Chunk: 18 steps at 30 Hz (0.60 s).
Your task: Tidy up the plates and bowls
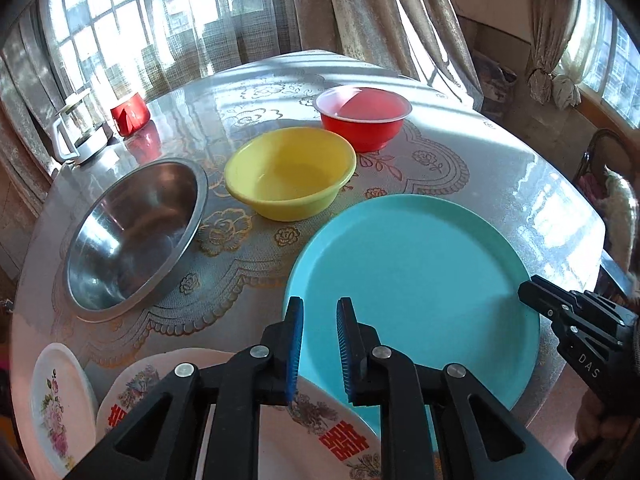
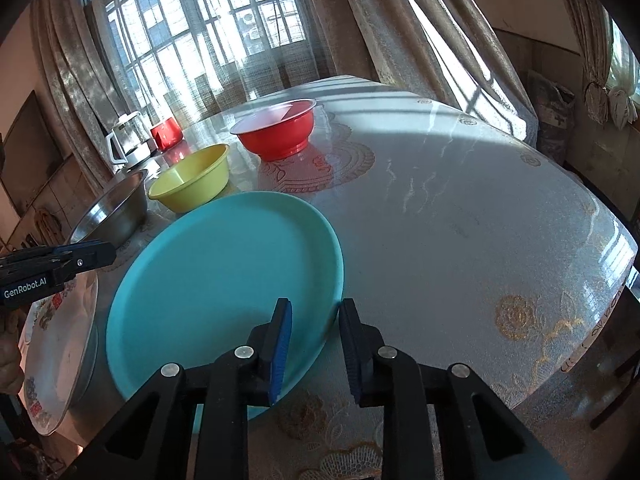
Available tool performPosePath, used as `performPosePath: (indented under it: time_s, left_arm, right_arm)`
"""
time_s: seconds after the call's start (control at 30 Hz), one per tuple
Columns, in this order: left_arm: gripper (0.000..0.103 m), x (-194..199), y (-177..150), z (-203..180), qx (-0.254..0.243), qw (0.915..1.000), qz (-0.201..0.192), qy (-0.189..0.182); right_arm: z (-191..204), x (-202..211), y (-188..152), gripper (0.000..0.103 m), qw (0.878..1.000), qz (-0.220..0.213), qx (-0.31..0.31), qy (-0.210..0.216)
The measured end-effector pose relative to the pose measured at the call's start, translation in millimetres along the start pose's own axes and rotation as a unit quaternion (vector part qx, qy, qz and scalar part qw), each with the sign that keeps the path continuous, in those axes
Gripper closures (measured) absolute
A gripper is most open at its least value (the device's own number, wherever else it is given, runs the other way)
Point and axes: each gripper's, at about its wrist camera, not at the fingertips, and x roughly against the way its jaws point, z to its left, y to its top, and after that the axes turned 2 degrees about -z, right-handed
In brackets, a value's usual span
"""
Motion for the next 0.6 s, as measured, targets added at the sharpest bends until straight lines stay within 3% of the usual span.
performPosePath:
  time_s: [0.13, 0.33, 0.6]
  left_arm:
    - [0.089, -19, 3, -4, -0.017, 0.9996, 0.021, 0.005]
    - [0.090, -36, 5, -8, -0.019, 0.9990, 0.039, 0.002]
    - [0.090, -41, 11, -10, -0.005, 0.9994, 0.034, 0.006]
  right_arm:
    - [-3, -7, 8, 0.093, 1.000, 0.007, -0.002, 0.011]
    - [2, -21, 25, 0.095, 0.999, 0.001, 0.036, -0.038]
    - [-2, -40, 49, 0.095, 0.997, 0.006, 0.044, -0.069]
